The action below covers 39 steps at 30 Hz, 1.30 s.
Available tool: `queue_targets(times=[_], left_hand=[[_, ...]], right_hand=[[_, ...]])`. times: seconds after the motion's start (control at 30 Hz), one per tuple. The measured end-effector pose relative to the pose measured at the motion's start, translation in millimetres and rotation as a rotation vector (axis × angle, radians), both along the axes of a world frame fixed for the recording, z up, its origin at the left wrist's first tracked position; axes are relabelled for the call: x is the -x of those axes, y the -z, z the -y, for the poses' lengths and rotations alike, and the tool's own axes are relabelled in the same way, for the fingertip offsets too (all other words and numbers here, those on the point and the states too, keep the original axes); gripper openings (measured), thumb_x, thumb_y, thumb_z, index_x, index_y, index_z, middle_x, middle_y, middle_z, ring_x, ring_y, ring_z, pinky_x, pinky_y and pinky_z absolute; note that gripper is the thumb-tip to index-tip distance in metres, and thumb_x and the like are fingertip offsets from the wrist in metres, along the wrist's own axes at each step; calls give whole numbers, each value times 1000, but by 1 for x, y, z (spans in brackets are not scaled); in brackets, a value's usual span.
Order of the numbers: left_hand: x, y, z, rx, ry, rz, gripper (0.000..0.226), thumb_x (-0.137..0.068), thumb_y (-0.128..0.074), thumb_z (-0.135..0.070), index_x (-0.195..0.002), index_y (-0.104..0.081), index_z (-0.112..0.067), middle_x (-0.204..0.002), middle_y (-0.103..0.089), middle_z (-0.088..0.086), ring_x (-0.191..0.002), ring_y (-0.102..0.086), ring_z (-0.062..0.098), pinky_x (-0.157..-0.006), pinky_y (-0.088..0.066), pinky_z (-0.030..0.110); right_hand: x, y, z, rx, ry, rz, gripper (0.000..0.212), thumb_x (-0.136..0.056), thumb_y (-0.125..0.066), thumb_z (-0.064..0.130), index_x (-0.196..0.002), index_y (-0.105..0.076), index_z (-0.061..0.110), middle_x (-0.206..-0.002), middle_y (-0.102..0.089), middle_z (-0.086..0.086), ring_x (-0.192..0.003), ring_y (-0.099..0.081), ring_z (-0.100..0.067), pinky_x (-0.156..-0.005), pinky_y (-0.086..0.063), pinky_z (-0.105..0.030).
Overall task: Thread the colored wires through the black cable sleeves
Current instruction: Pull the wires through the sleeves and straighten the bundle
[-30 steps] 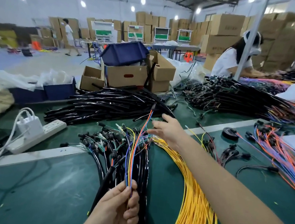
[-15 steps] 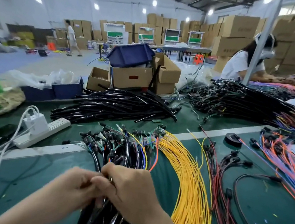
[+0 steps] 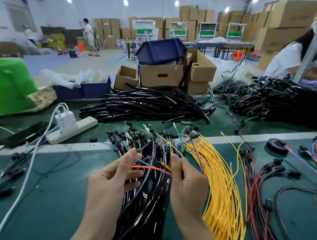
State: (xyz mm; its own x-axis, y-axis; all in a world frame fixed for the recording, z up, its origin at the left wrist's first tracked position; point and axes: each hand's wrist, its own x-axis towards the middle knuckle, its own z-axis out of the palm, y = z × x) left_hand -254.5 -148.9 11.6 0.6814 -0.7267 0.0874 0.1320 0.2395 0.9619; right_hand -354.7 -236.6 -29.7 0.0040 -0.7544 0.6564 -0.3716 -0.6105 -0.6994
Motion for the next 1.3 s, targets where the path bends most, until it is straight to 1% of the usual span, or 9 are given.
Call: queue_targets(times=[0.13, 0.3, 0.47, 0.73, 0.83, 1.0, 1.07, 1.17, 1.3], left_hand=[[1, -6, 0, 39, 23, -11, 27, -66, -71, -32, -91, -77, -22, -91, -75, 2, -56, -62, 6, -55, -52, 15], [-2, -12, 5, 41, 55, 53, 15, -66, -69, -14, -77, -76, -8, -79, -73, 14, -67, -70, 16, -60, -54, 15], [1, -14, 3, -22, 139, 252, 14, -72, -70, -1, -76, -76, -13, -71, -73, 11, -66, -72, 21, -59, -54, 15], [5, -5, 3, -54, 231, 196, 36, -66, -68, -7, -101, -70, -15, -75, -74, 8, -68, -72, 17, -63, -55, 16], [-5, -11, 5, -126, 331, 315, 22, -74, -68, 3, -87, -77, -14, -73, -73, 13, -67, -72, 21, -62, -56, 18], [-30, -22, 19, -154, 323, 358, 15, -81, -63, 7, -76, -72, -4, -73, -72, 17, -67, -71, 21, -60, -55, 18], [-37, -22, 24, -171, 350, 323, 13, -79, -64, 3, -79, -74, -5, -76, -73, 17, -69, -72, 20, -60, -55, 17], [-44, -18, 29, -183, 433, 165, 19, -70, -69, -15, -86, -78, -11, -91, -73, 17, -81, -72, 22, -65, -55, 17], [-59, -17, 36, -226, 675, -75, 60, -50, -92, -35, -100, -74, -8, -108, -70, 16, -95, -70, 23, -72, -55, 19]], right_hand=[[0, 3, 0, -6, -4, 2, 46, -95, -42, 44, -53, -31, 26, -43, -21, 12, -38, -21, -8, -42, -13, -15], [-1, 3, -2, -14, 0, 1, 45, -95, -42, 42, -55, -29, 26, -43, -20, 11, -39, -20, -7, -42, -15, -21], [-4, 4, -7, -8, -39, 29, 45, -95, -41, 43, -55, -30, 25, -43, -21, 12, -41, -23, -9, -43, -19, -26], [-6, 5, -10, -1, -86, 42, 45, -95, -43, 43, -56, -31, 25, -44, -23, 12, -44, -25, -10, -43, -25, -31], [-7, 8, -12, 3, -153, 38, 45, -94, -44, 44, -55, -38, 22, -46, -31, 10, -44, -29, -8, -42, -29, -31], [-7, 3, -10, -9, -457, 46, 16, -91, -56, 36, -94, -62, 21, -77, -60, 16, -67, -57, 0, -60, -49, -21], [-6, 0, -9, -24, -482, 59, 14, -90, -60, 31, -100, -63, 20, -83, -62, 18, -74, -60, 1, -65, -48, -14], [-2, -2, -8, -101, -472, 128, 8, -87, -67, 25, -91, -69, 18, -75, -64, 14, -66, -59, -2, -60, -41, -10], [2, -10, -2, -375, -616, 341, 8, -81, -74, 14, -78, -69, 19, -71, -71, 2, -63, -64, -10, -61, -47, -16]])
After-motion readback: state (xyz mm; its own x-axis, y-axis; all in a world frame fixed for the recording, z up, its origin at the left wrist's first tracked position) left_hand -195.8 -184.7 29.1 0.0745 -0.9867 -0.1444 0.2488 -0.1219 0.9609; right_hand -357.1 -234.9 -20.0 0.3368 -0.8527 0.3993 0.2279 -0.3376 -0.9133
